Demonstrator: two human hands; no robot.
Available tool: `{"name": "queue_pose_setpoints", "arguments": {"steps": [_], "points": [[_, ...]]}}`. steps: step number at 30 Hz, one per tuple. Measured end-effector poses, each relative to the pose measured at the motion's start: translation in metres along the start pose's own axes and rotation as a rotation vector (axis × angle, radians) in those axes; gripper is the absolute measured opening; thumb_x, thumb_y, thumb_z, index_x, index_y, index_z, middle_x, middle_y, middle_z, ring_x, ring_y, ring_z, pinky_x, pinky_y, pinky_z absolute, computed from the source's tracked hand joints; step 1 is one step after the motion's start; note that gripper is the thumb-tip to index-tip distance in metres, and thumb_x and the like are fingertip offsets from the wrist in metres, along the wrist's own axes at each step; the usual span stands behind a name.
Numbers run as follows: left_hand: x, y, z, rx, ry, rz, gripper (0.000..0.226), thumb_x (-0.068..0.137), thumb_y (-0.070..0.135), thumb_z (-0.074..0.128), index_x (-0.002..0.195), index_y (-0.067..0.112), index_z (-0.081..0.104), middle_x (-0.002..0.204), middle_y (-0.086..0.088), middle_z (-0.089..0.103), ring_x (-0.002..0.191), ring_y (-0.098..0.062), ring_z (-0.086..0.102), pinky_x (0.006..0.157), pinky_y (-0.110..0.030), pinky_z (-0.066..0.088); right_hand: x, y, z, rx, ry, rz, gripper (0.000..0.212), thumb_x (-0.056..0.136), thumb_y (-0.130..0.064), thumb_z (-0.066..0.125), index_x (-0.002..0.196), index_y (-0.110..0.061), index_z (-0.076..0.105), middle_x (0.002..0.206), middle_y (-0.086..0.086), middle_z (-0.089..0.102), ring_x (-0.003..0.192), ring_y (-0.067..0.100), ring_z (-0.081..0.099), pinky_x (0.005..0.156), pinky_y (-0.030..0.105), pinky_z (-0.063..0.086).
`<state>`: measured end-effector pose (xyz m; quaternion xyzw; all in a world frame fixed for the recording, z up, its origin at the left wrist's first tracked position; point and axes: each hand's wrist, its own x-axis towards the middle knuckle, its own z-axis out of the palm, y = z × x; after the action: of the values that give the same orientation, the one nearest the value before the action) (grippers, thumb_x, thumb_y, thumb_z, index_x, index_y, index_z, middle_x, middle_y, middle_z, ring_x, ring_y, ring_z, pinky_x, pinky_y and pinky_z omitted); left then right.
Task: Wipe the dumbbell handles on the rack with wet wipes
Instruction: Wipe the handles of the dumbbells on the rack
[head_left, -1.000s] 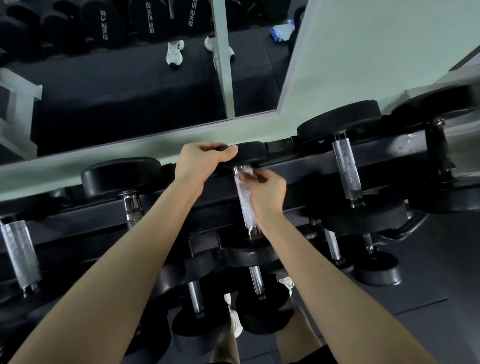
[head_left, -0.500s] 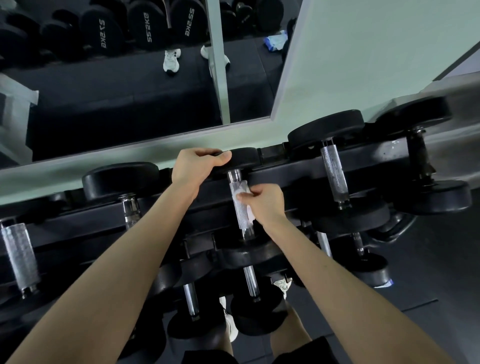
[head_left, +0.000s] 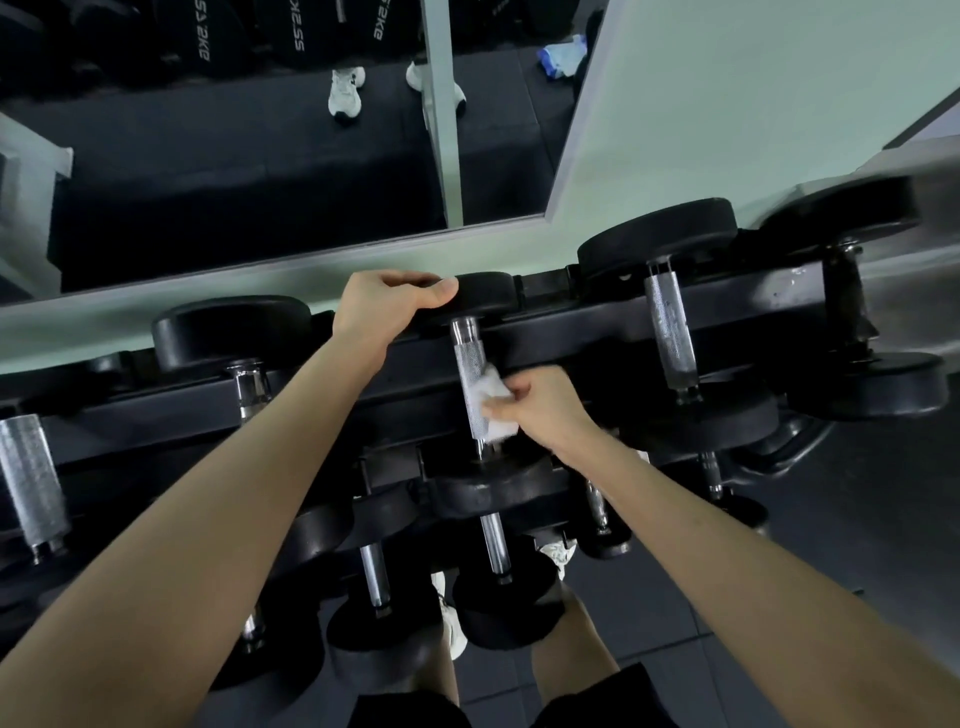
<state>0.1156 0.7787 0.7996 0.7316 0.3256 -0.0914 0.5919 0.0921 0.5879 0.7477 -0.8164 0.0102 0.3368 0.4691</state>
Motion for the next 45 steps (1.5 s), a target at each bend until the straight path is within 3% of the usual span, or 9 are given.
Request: {"name": "queue_pose_setpoints", "arguments": {"steps": [4,9,13,17,22,26,31,38,45], "points": [[0.002,0.0,-0.001,0.004,-0.001,0.004,0.025,0.058,0.041,0.085,0.079,0.032,0.075,0.088,0.013,0.074,0.097,-0.011,0.065,0.096,-0.037,0.049,-0.014,0.02,0.002,-0.196,-0.057,0.02,0.03,0.072,-0.021,0.08,0.054,-0.006,0.061,0.05,-0.001,0.048,0.048,0.005,0.04,0.052,0.023,0.032],[0.0,0.0,0.0,0.046,0.02,0.037,0.021,0.061,0.045,0.083,0.077,0.035,0.074,0.085,0.016,0.073,0.094,-0.008,0.066,0.094,-0.035,0.05,0.007,-0.013,0.003,0.187,0.075,-0.029,0.014,0.073,-0.006,0.078,0.083,0.001,0.072,0.076,0.014,0.069,0.073,0.014,0.061,0.07,0.032,0.05],[-0.003,-0.001,-0.001,0.179,0.011,0.131,0.022,0.069,0.05,0.076,0.086,0.036,0.072,0.089,0.019,0.071,0.093,-0.004,0.064,0.095,-0.036,0.049,0.014,-0.022,0.001,0.357,-0.096,0.086,0.03,0.079,-0.007,0.073,0.109,-0.005,0.067,0.096,0.007,0.071,0.086,0.015,0.067,0.082,0.029,0.055],[-0.004,-0.001,0.001,0.394,0.0,0.226,0.04,0.07,0.06,0.07,0.101,0.034,0.068,0.095,0.017,0.068,0.096,-0.008,0.062,0.09,-0.036,0.05,0.019,-0.016,0.0,0.546,-0.263,0.186,0.02,0.083,-0.008,0.069,0.102,-0.013,0.064,0.096,0.007,0.071,0.091,0.022,0.069,0.088,0.036,0.054],[-0.005,-0.001,0.002,0.412,0.036,0.294,0.044,0.068,0.054,0.074,0.105,0.031,0.07,0.093,0.016,0.07,0.092,-0.007,0.064,0.086,-0.033,0.052,0.017,-0.017,0.009,0.639,-0.125,0.168,0.015,0.08,0.0,0.069,0.094,-0.004,0.066,0.085,0.012,0.069,0.076,0.024,0.068,0.075,0.033,0.057],[-0.008,-0.001,0.0,0.26,0.008,0.244,0.046,0.062,0.043,0.082,0.103,0.025,0.072,0.097,0.012,0.071,0.094,-0.005,0.064,0.087,-0.026,0.05,0.01,-0.018,0.007,0.571,-0.009,0.153,0.016,0.078,-0.001,0.072,0.093,-0.004,0.069,0.085,0.01,0.07,0.081,0.023,0.069,0.083,0.034,0.056],[-0.009,0.005,0.005,0.133,-0.083,0.232,0.033,0.065,0.03,0.082,0.096,0.03,0.069,0.09,0.02,0.067,0.078,0.007,0.063,0.07,-0.005,0.045,0.004,-0.021,-0.012,0.498,0.104,0.09,0.013,0.077,-0.002,0.074,0.089,-0.005,0.07,0.071,-0.001,0.067,0.071,0.01,0.066,0.066,0.018,0.049],[0.004,-0.011,-0.01,0.02,-0.177,0.168,0.034,0.075,0.009,0.074,0.107,0.015,0.068,0.089,0.014,0.071,0.08,0.004,0.066,0.073,-0.009,0.048,0.008,-0.022,0.016,0.28,0.272,0.066,0.01,0.075,-0.011,0.075,0.077,-0.02,0.07,0.08,-0.001,0.071,0.086,0.016,0.067,0.087,0.035,0.053],[-0.004,-0.012,-0.04,0.084,-0.154,0.127,0.029,0.08,0.012,0.071,0.107,0.02,0.069,0.102,0.003,0.071,0.094,-0.009,0.065,0.088,-0.022,0.047,0.004,-0.037,0.057,-0.154,0.369,-0.014,0.02,0.085,-0.021,0.064,0.104,-0.014,0.066,0.091,0.004,0.071,0.09,0.022,0.065,0.083,0.037,0.051]]}}
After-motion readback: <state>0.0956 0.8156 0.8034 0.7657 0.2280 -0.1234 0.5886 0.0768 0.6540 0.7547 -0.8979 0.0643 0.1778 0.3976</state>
